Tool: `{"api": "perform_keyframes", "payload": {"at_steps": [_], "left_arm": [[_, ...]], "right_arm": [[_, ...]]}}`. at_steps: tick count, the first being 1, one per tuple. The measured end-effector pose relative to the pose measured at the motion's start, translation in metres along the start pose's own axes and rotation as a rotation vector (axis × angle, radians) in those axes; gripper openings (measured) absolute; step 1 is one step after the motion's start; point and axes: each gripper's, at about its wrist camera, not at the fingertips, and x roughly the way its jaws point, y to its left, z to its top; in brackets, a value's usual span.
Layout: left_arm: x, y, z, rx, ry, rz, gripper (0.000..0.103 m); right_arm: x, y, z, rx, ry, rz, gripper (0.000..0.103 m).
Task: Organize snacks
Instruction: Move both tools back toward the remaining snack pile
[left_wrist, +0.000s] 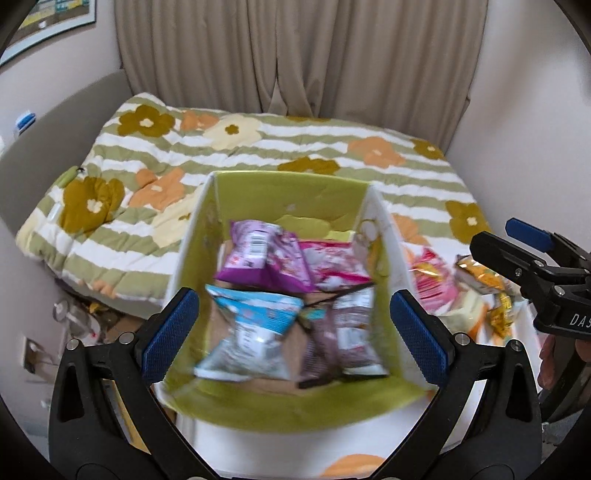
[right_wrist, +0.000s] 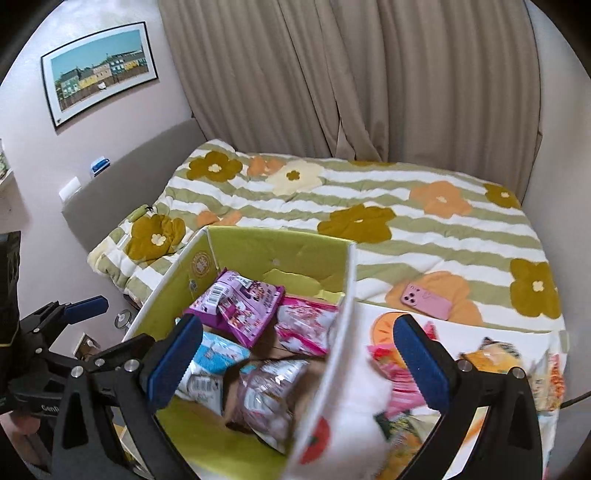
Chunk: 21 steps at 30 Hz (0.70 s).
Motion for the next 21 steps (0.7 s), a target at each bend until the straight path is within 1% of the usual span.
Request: {"api": "perform_keyframes", "payload": {"at_steps": [3, 8, 13, 15, 21], "left_arm": [[-0.015, -0.022, -0.009, -0.015, -0.032, -0.002, 0.103], [-0.036, -0.068, -0.028, -0.027, -0.068, -0.019, 0.103], [-0.046, -0.115, -0.051, -0.014, -0.078, -0.042, 0.103], [-0.048, -0.134, -0.062, -0.011, -0.078, -0.064, 0.103], [-0.042, -0.186, -0.093, 0.032, -0.065, -0.112, 0.103]], "right_arm": [[-0.026, -0.019, -0.007, -0.001, -0.023, -0.002, 0.103], [-0.071, -0.055, -0.025, 0.004, -0.073, -0.037, 0.103], [-0.110, -0.090, -0.052, 0.026, -0.095, -0.069, 0.103], [-0.122, -0.103, -0.063, 0.035, -0.097, -0.079, 0.103], [-0.151, -0.145, -0.100, 0.062, -0.086, -0.121, 0.103]]}}
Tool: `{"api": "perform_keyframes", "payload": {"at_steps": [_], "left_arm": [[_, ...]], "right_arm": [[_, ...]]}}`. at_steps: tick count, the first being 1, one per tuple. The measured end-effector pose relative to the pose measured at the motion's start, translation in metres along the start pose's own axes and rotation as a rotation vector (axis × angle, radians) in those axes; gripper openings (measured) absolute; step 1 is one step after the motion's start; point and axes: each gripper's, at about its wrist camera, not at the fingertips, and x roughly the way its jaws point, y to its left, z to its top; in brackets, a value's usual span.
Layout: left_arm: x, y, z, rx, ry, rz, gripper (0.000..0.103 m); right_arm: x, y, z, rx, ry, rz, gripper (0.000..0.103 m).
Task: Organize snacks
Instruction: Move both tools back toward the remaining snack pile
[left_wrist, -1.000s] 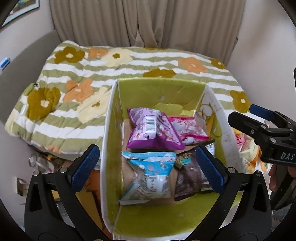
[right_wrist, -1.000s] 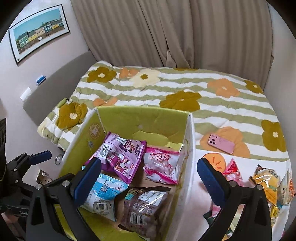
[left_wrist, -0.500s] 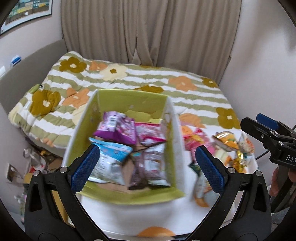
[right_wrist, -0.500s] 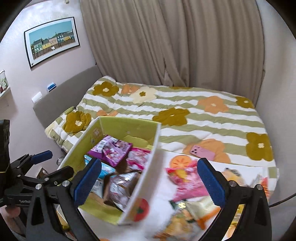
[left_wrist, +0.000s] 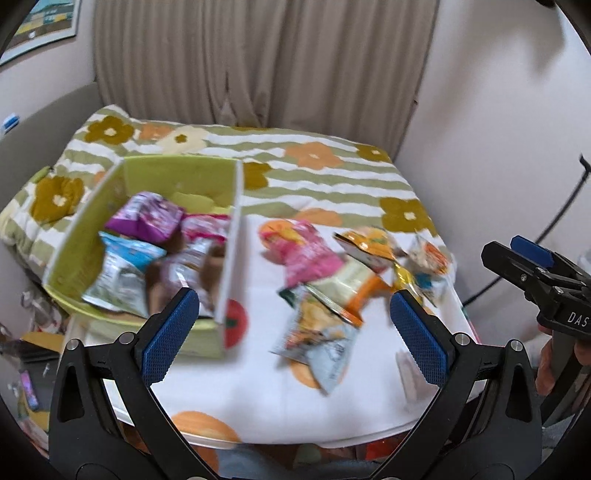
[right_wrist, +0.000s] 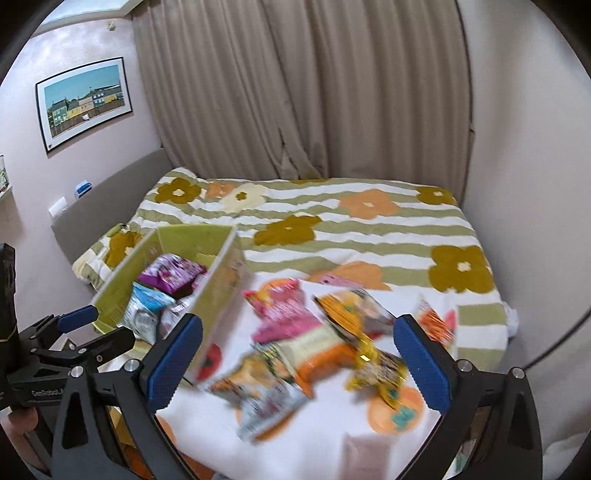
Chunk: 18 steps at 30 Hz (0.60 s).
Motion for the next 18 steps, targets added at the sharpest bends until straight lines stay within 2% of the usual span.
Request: {"api": "perform_keyframes", "payload": {"at_steps": [5, 9, 18], "left_arm": [[0.019, -0.025, -0.021, 0.051, 0.029, -0.007, 0.103], [0.039, -0.038, -0.033, 0.076, 0.064, -0.019, 0.103], [0.100, -0.036, -0.060, 0.099, 0.136, -0.021, 0.103]], "right_arm": [[-0.007, -0.027, -0.032, -0.002, 0.022, -0.055, 0.103], [-0.001, -0.041, -0.059, 0.032, 0.060, -0.056, 0.103], [0.027, -0.055, -0.110, 0.079, 0.128, -0.085, 0.103]]}}
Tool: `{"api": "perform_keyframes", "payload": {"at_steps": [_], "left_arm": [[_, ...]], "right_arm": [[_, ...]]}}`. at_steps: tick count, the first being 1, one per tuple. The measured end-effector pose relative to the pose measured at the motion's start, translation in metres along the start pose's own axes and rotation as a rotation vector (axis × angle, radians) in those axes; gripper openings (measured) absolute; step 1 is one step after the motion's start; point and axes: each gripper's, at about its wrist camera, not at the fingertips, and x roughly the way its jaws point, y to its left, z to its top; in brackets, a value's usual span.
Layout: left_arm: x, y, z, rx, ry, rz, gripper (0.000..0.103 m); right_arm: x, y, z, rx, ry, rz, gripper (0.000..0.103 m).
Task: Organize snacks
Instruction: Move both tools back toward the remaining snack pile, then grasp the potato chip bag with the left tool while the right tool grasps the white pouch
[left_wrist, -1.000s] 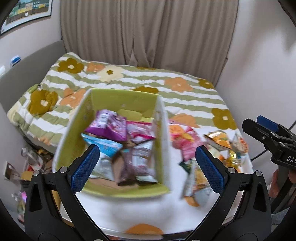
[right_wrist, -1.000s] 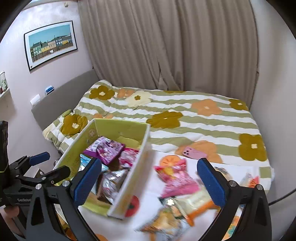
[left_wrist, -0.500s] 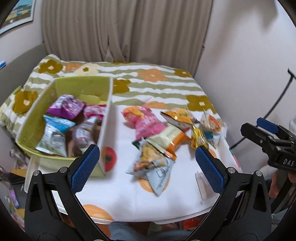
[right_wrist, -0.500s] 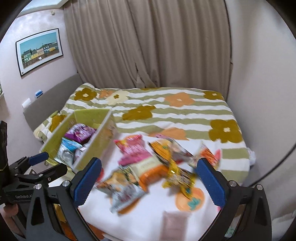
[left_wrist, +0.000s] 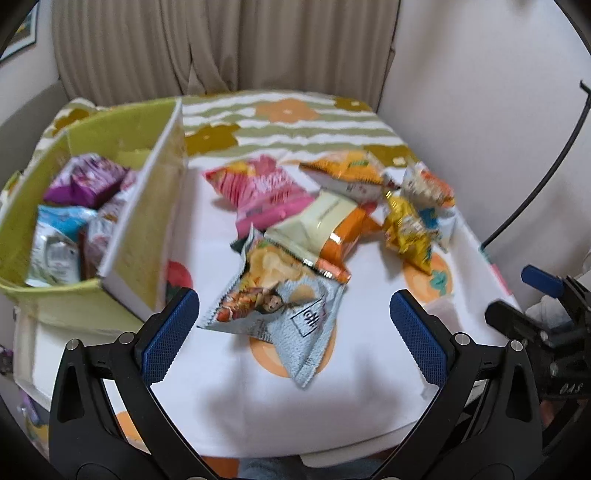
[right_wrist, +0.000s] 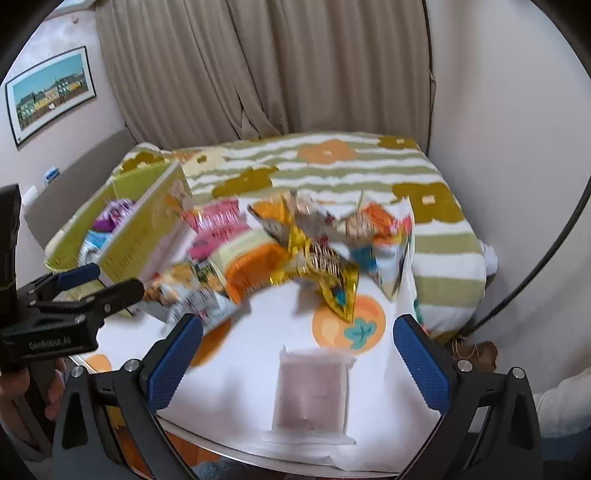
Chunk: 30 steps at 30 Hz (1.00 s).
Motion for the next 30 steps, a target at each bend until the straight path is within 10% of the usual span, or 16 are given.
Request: {"api": "perform_keyframes", "payload": {"at_steps": [24, 30], "left_arm": [[0.098, 0.013, -0.004, 0.039, 0.155, -0.037, 0.102], [0.096, 0.011, -0.005, 0.055, 0.168, -0.055, 0.079]], "right_arm": [[0.069, -0.008, -0.052, 0.008, 0.161, -0.073, 0.103], [0.073, -0.004, -0.056, -0.012, 0.172, -0.086, 0.103]]}}
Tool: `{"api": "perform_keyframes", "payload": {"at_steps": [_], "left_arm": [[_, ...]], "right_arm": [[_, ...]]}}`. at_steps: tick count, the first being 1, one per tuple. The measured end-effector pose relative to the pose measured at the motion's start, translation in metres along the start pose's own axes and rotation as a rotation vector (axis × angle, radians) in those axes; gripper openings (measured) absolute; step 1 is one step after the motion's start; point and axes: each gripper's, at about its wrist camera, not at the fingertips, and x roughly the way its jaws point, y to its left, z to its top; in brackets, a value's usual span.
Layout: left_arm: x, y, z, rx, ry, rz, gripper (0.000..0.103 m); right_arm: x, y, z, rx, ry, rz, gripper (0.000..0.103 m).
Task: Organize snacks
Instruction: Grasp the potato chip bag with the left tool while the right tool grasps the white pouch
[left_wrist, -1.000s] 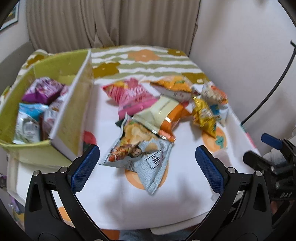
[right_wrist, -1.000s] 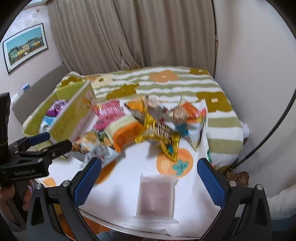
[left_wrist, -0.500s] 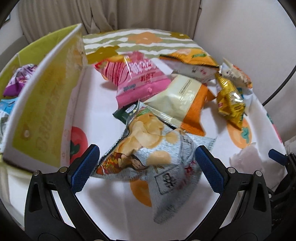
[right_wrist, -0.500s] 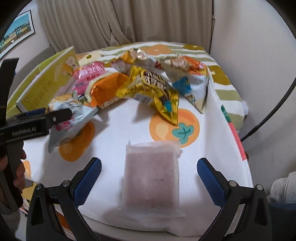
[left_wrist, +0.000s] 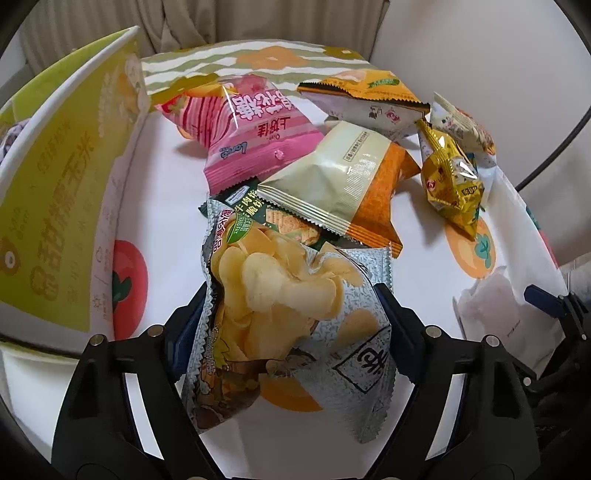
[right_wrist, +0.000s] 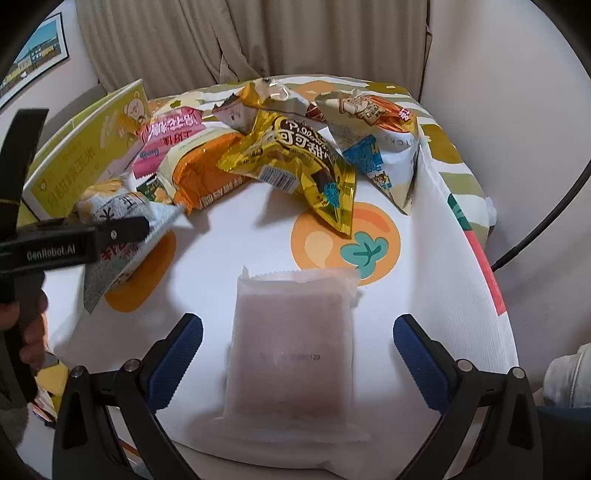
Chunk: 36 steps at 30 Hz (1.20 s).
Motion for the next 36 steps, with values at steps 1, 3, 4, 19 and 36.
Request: {"api": "perform_keyframes", "payload": {"at_steps": [1, 3, 4, 19, 36], "left_arm": [[-0.001, 0.000, 0.000, 0.001, 0.001, 0.000, 0.078], [-0.002, 0.000, 0.000, 0.004, 0.009, 0.005, 0.077], [-0.003, -0.001, 0.000, 0.006, 0.009, 0.006, 0.075], [-0.012, 0.004, -0.012, 0.009, 0.006, 0.023, 0.075], [-0.040, 0.006, -0.010, -0.023, -0.041, 0.032, 0.074]], "right_arm": [[0.001, 0.001, -0.001, -0.003, 0.003, -0.002, 0.103], [0.002, 0.001, -0.004, -0.003, 0.005, -0.006, 0.103], [0.003, 0.002, -0.004, -0.003, 0.007, -0.011, 0.103], [0.021, 0.017, -0.013, -0.035, 0.049, -0.046, 0.070], [0.011, 0.013, 0.006, 0.000, 0.020, -0.021, 0.058]]}}
